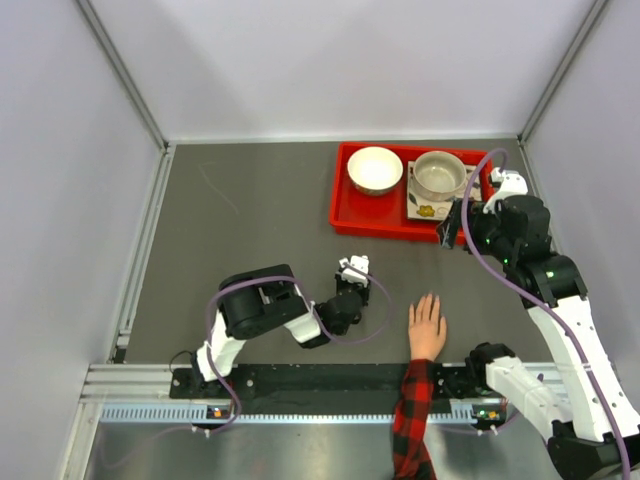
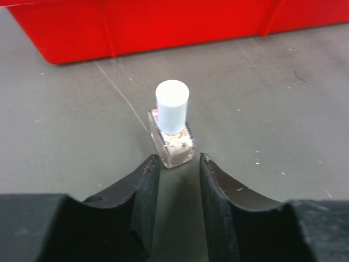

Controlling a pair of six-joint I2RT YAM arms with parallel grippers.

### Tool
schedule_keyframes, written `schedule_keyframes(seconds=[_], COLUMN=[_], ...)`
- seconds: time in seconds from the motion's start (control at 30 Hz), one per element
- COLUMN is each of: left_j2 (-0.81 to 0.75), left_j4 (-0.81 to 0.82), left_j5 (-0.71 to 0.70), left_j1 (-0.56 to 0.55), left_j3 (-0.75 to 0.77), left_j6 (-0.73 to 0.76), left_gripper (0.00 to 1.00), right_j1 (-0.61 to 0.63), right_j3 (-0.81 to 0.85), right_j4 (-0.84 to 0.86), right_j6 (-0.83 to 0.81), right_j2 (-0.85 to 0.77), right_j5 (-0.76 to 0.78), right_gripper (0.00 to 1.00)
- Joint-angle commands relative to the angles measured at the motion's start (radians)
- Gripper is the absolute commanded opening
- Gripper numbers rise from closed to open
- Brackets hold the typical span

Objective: Paint the nails

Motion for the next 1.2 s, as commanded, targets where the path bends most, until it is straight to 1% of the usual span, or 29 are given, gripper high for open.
schedule_keyframes(seconds=[0.0, 0.2, 0.47, 0.57, 0.63, 0.67, 0.7, 0.87, 0.97, 1.1, 1.17], left_j2=[0.023, 0.047, 0.061, 0.063, 0.066, 0.069, 0.07, 0.079, 0.084, 0.092, 0.09], left_j4=[0.073, 0.099, 0.125, 0.14, 0.137, 0.137, 0.139, 0.136, 0.146, 0.169, 0.177], left_j5=[-0.037, -0.011, -0.009, 0.012, 0.017, 0.011, 0.011, 0.015, 0.017, 0.035, 0.057], left_j1=[0.004, 0.005, 0.015, 0.025, 0.027, 0.027, 0.03, 0.042, 0.053, 0.055, 0.055], left_j3=[0.022, 0.038, 0.041, 0.038, 0.044, 0.047, 0.045, 0.05, 0.051, 0.054, 0.056], left_j6=[0.016, 0.052, 0.064, 0.069, 0.073, 0.072, 0.067, 0.061, 0.059, 0.082, 0.093], left_gripper=[0.38, 0.38, 0.38, 0.38, 0.4, 0.45, 0.46, 0.48, 0.47, 0.41, 0.35], right_j1=[-0.003, -0.003, -0.003, -0.003, -0.006, -0.002, -0.003, -0.002, -0.003, -0.003, -0.003], right_j3=[-0.005, -0.002, -0.008, -0.007, -0.007, -0.008, -0.007, -0.007, -0.007, -0.01, -0.01], right_j4=[0.041, 0.041, 0.047, 0.049, 0.047, 0.049, 0.047, 0.05, 0.05, 0.052, 0.054], right_j6=[-0.013, -0.015, -0.015, -0.013, -0.015, -0.016, -0.016, -0.016, -0.018, -0.018, -0.018], right_j2=[-0.015, -0.006, 0.005, 0.009, 0.011, 0.014, 0.014, 0.02, 0.025, 0.031, 0.032], right_j5=[-0.002, -0.001, -0.002, -0.001, -0.001, -0.002, -0.002, -0.002, -0.001, -0.001, -0.001], right_gripper=[0.99, 0.99, 0.99, 0.99, 0.99, 0.99, 0.99, 0.99, 0.99, 0.99, 0.99])
